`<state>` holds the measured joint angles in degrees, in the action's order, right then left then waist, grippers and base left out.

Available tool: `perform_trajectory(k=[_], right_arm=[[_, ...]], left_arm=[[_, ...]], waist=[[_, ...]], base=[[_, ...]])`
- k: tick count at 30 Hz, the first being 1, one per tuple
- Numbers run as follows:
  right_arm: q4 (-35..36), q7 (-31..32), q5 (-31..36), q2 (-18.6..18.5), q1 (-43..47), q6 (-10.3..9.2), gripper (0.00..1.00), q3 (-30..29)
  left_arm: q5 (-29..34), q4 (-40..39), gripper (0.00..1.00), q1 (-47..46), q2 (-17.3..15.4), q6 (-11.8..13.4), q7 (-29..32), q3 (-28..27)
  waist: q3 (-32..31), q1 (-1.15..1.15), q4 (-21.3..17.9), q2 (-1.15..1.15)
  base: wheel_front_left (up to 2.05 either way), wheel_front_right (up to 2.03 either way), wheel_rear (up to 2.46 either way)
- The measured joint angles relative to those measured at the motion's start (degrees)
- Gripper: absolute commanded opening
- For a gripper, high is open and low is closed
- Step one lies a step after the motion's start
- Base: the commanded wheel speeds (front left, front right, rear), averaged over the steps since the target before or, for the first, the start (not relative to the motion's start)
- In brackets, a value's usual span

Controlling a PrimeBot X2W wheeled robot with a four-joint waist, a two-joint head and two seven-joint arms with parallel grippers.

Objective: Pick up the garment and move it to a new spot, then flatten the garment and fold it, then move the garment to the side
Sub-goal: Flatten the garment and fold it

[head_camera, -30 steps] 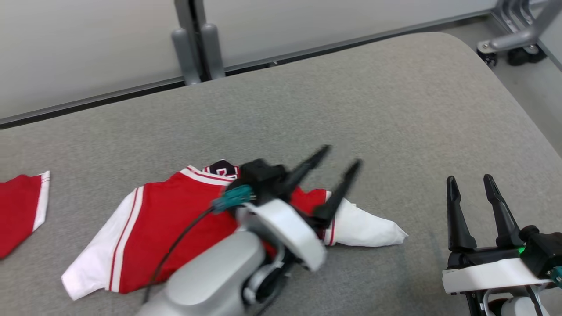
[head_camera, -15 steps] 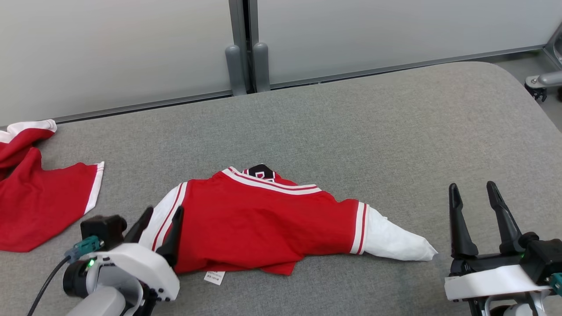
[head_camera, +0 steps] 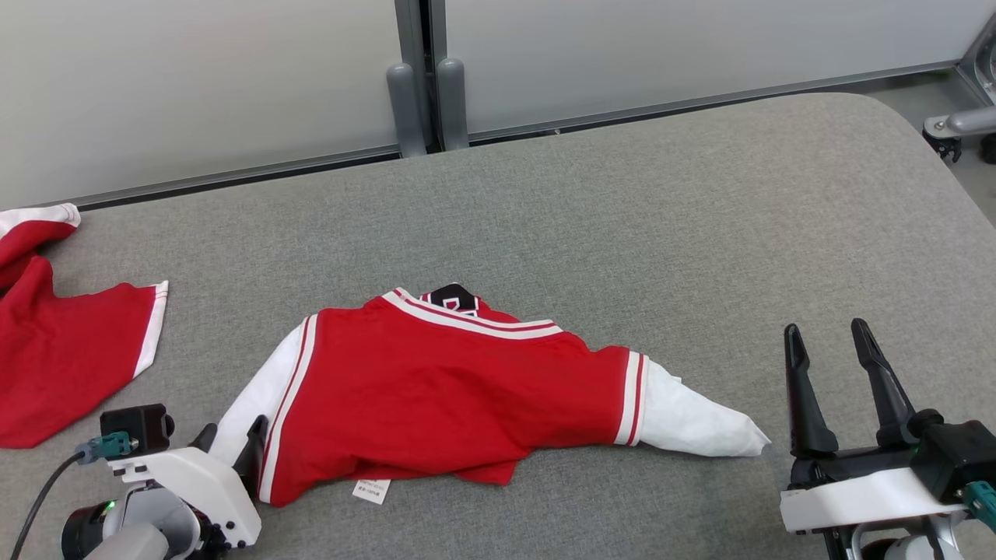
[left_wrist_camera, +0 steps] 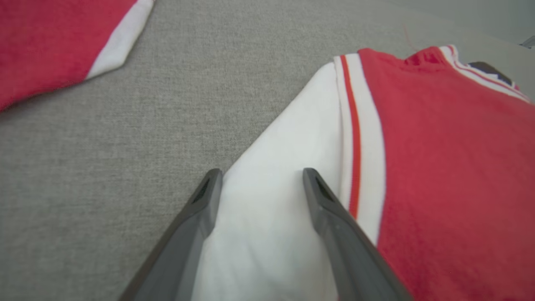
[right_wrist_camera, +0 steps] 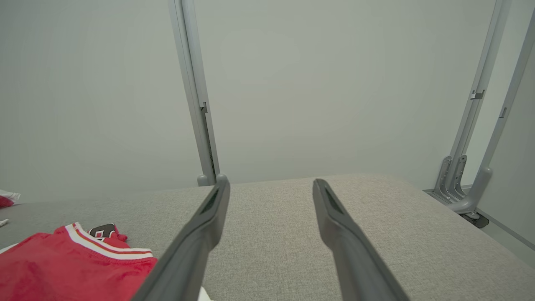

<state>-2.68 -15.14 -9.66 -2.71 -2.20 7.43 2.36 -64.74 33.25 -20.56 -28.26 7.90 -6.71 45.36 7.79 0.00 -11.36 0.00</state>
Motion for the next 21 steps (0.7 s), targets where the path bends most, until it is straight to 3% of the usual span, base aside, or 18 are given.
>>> perform_trajectory(k=[6,7,8,11,16,21], right_arm=[[-0.05,0.0,-0.29,0.0,0.02,0.0,1.0,0.05],[-0.08,0.01,-0.36,0.01,0.02,0.0,1.0,0.09],[-0.1,0.0,-0.4,0.0,0.02,0.0,1.0,0.07],[-0.19,0.0,-0.4,0.0,0.02,0.0,1.0,-0.07],[-0.33,0.0,-0.4,-0.01,0.24,0.0,1.0,-0.42],[-0.46,0.01,-0.41,-0.01,0.43,0.0,1.0,-0.11]], left_arm=[[-1.34,3.44,1.0,-1.14,0.75,-3.48,2.2,0.58],[-1.36,3.85,0.22,-1.34,0.99,-4.05,2.41,0.71],[-1.38,4.2,0.0,-1.49,1.13,-4.45,2.43,0.71],[-1.41,4.41,0.0,-2.07,1.72,-6.37,2.23,1.12],[-2.36,-1.01,0.0,-2.58,2.77,-7.33,1.08,-0.12],[-3.93,-10.82,0.0,-6.37,3.18,-5.56,-1.12,-3.99]], waist=[[0.35,0.0,-0.14,0.0],[0.37,0.0,-0.09,0.0],[0.37,0.0,-0.03,0.0],[0.21,0.0,0.37,0.0],[-0.47,0.0,1.15,0.0],[-1.54,0.0,1.64,0.0]], base=[[0.0,0.0,0.0],[0.0,0.0,0.0],[0.0,0.0,0.0],[0.0,0.0,0.0],[0.0,0.0,0.0],[0.0,0.0,0.0]])
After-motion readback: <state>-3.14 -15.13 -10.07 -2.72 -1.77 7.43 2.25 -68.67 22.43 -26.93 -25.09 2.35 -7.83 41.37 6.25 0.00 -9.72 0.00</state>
